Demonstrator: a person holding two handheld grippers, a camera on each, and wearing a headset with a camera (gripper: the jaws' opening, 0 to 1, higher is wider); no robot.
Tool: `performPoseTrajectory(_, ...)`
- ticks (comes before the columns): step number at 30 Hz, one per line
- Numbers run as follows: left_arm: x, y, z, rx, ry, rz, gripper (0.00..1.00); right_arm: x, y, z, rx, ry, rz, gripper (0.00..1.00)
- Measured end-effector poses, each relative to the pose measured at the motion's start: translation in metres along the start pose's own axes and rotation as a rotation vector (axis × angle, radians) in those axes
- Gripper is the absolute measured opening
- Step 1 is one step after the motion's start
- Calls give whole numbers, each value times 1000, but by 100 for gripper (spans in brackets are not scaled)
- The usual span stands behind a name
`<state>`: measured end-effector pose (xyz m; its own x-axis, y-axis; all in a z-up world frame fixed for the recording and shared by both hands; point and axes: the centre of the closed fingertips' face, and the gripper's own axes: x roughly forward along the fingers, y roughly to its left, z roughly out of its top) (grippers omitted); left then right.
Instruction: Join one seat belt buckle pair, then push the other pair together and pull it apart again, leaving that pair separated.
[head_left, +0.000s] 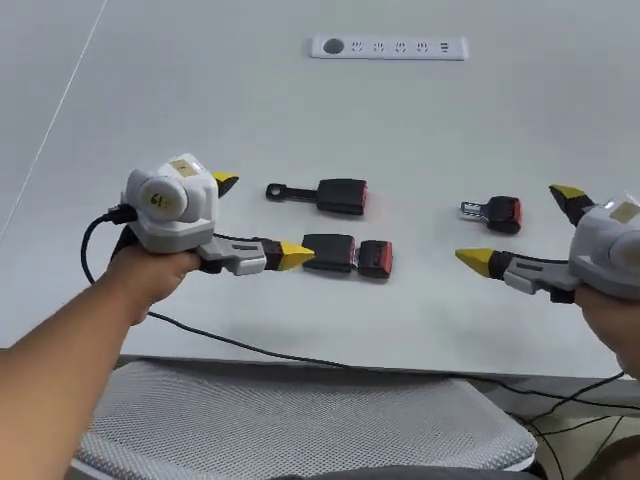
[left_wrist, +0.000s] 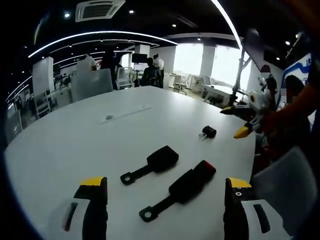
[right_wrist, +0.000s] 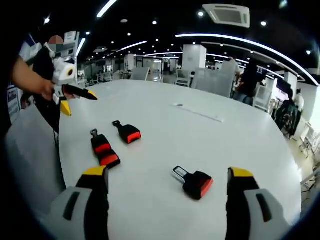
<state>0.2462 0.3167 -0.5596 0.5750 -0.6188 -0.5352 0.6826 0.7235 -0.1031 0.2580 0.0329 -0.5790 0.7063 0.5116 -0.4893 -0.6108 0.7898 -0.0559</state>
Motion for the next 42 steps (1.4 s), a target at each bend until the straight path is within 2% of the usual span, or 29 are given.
performPoseTrajectory(3,-14,6,-4,3,-7,22,100,-8,3,-1,-6,0,-10,100)
performPoseTrajectory(6,-25,6,-8,-7,-16,23,100,-14,8,-4,1,4,-10,100)
performPoseTrajectory(11,-43,9,-20,-38,-29,52,100,-23,16,-4,-3,-5,-17,100)
performPoseTrajectory(18,-61,5,-30,-65,-45,69,100,-33,23,-3,19,-21,-38,100)
performPoseTrajectory(22,-70,5,-35,-89,-49,79,100,-36,28,-6,18,-11,-37,100)
performPoseTrajectory(27,-75,3,-37,-100,-53,88,100,-38,30,-7,17,-11,-40,100)
performPoseTrajectory(30,-76,-1,-38,-84,-48,81,100,-39,30,-8,7,-2,-43,100)
performPoseTrajectory(36,-78,-3,-33,-54,-50,81,100,-40,29,-7,1,-2,-40,100)
performPoseTrajectory(38,-77,0,-31,-34,-43,105,100,-41,27,-6,-1,-2,-45,100)
performPoseTrajectory(39,-77,4,-33,-14,-31,132,100,-41,26,-6,-8,-1,-54,100)
performPoseTrajectory(42,-78,9,-30,-4,-40,177,100,-42,23,-10,-20,17,-84,100)
